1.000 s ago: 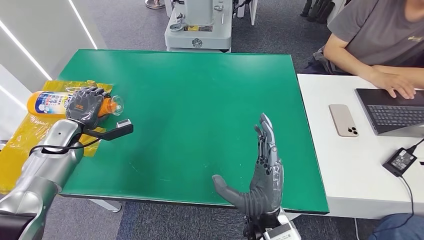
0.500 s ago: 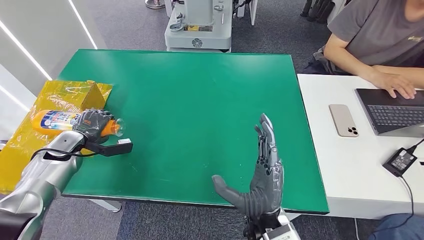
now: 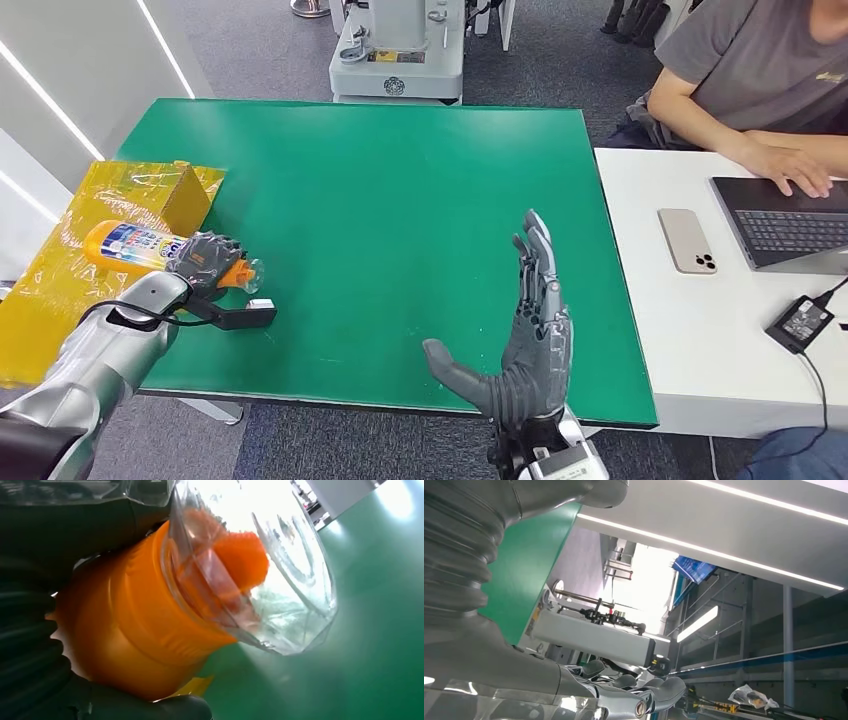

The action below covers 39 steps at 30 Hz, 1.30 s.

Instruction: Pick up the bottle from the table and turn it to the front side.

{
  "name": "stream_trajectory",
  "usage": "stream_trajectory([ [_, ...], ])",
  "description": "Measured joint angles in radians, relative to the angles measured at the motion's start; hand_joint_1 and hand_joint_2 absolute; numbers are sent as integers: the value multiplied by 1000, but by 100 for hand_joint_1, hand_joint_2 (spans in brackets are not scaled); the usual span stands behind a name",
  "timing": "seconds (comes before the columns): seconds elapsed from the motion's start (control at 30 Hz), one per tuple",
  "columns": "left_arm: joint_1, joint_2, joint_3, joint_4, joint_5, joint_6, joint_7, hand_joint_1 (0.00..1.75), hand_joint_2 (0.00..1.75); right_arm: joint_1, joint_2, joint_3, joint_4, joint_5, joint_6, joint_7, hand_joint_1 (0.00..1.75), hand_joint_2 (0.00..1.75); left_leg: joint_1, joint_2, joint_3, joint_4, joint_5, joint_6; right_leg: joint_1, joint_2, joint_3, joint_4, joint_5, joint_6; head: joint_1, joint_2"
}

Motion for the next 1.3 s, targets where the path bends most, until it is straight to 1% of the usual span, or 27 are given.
stream_trajectory([
  [0.1, 9, -14, -11, 9, -9, 30, 2, 175, 175, -2, 3, 0, 0, 6, -8, 1, 0, 175, 0, 0, 0, 0, 0, 0, 0, 0, 0, 0, 0, 0, 0, 0],
  [0.2, 19, -27, -16, 17, -11, 39, 2, 175, 175, -3, 3, 1, 0, 9, -10, 1, 0, 175, 0, 0, 0, 0, 0, 0, 0, 0, 0, 0, 0, 0, 0, 0],
  [0.47, 44, -43, -18, 22, 16, 104, -1, 175, 175, -21, 3, 9, 11, -16, 4, -7, 0, 175, 0, -1, 0, 0, 0, 0, 0, -1, 0, 0, 0, 0, 0, 0],
  [0.77, 51, -50, -17, 23, 42, 97, -1, 175, 175, -38, 3, 20, 30, -28, 2, -14, 0, 175, 0, -2, 0, 0, 0, 0, 0, -3, 2, 0, 0, 0, 0, 0],
  [0.9, 56, -50, -10, 24, 61, 98, 3, 162, 175, -47, 2, 25, 39, -40, -7, -17, 0, 175, 0, -2, 0, 0, 0, 0, 0, -3, 2, 0, 0, 0, 0, 0],
  [1.03, 59, -51, -2, 24, 67, 98, 7, 162, 175, -53, 2, 27, 47, -42, -10, -18, 0, 175, 0, -2, 1, 0, 0, 0, 0, -3, 2, 0, 0, 0, 0, 0],
  [1.07, 59, -51, -1, 24, 68, 98, 7, 159, 175, -53, 2, 27, 49, -42, -10, -18, 0, 175, 0, -2, 1, 0, 0, 0, 0, -3, 2, 0, 0, 0, 0, 0],
  [1.17, 60, -51, 2, 24, 69, 97, 7, 38, 175, -54, 2, 27, 53, -42, -10, -18, 0, 175, 0, -2, 1, 0, 0, 0, 0, -3, 2, 0, 0, 0, 0, 0],
  [1.2, 60, -51, 3, 24, 69, 96, 7, 0, 175, -55, 2, 27, 54, -42, -10, -18, 0, 175, 0, -2, 1, 0, 0, 0, 0, -3, 2, 0, 0, 0, 0, 0],
  [1.3, 60, -52, 5, 24, 69, 93, 12, 0, 175, -58, 2, 28, 58, -45, -11, -19, 0, 175, 0, -2, 1, 0, 0, 0, 0, -3, 2, 0, 0, 0, 0, 0],
])
